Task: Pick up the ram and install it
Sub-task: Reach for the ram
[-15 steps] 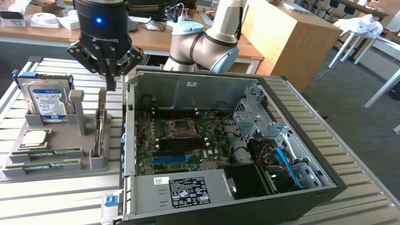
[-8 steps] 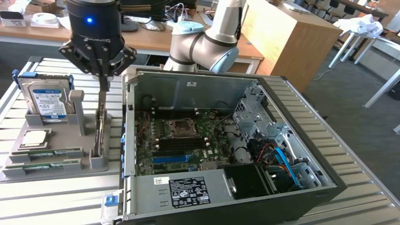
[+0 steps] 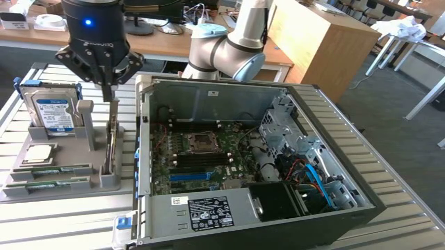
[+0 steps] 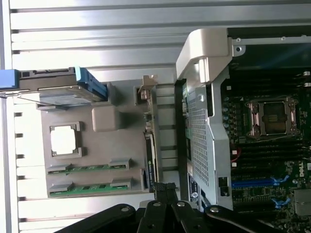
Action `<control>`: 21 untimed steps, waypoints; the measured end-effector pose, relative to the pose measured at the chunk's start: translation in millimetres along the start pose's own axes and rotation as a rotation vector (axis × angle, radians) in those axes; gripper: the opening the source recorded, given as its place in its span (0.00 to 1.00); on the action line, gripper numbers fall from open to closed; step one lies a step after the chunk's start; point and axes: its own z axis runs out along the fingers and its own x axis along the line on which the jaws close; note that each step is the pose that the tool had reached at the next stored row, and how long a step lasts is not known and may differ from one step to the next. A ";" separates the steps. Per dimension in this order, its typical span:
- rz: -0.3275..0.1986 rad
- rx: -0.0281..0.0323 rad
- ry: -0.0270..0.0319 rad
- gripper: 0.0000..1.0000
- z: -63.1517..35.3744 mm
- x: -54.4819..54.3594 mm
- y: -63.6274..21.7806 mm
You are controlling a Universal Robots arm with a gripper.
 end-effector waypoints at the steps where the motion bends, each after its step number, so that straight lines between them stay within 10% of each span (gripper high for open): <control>1: 0.000 0.0000 0.0001 0.10 0.1 1.8 -0.1; 21: 0.000 0.0000 0.0001 0.10 2.8 32.7 -2.6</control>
